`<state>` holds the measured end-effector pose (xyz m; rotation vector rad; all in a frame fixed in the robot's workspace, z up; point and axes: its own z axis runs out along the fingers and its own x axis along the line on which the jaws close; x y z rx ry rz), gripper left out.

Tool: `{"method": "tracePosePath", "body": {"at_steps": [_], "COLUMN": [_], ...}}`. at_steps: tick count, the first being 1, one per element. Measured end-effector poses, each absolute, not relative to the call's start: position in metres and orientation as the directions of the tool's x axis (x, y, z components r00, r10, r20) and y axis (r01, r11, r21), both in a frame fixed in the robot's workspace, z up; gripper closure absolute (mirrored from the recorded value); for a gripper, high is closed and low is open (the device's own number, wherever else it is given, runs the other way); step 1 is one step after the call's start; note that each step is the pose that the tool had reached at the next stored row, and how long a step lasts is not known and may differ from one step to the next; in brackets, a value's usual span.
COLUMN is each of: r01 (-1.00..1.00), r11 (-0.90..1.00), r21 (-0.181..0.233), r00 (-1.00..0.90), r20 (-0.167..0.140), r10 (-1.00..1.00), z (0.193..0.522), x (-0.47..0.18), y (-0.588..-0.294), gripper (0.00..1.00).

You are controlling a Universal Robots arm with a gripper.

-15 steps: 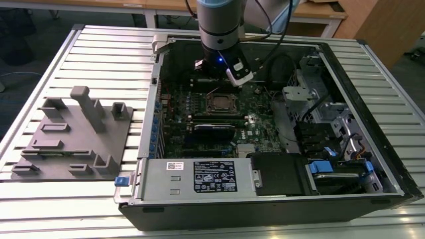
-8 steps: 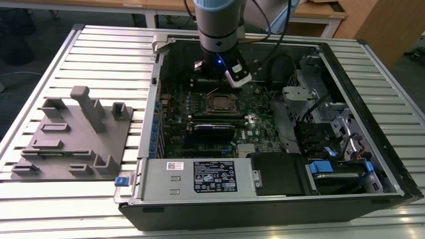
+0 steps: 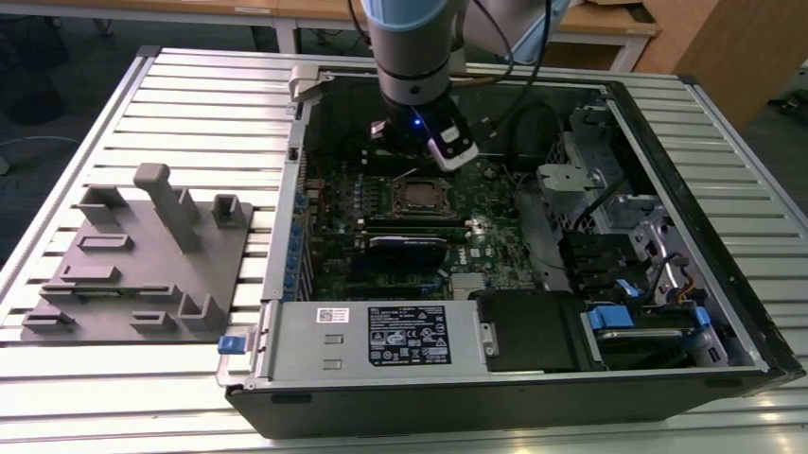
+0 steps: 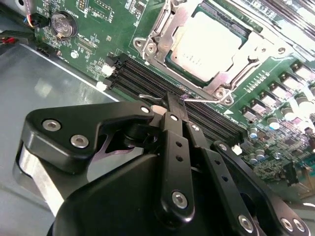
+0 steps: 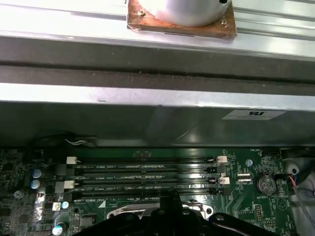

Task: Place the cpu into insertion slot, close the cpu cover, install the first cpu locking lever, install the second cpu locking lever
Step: 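Install the first cpu locking lever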

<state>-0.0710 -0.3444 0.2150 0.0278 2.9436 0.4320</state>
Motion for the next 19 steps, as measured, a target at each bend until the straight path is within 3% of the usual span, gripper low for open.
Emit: {"method": "tracePosePath", "body": {"at_steps": [19], "r01": [-0.021], "r11": [0.956], "r21": [0.291], "r00": [-0.974], "r20": [-0.220], "r10": [0.045], "z": [0.2078], "x": [-0.0725], "y": [-0.3444], "gripper": [0.90]}}
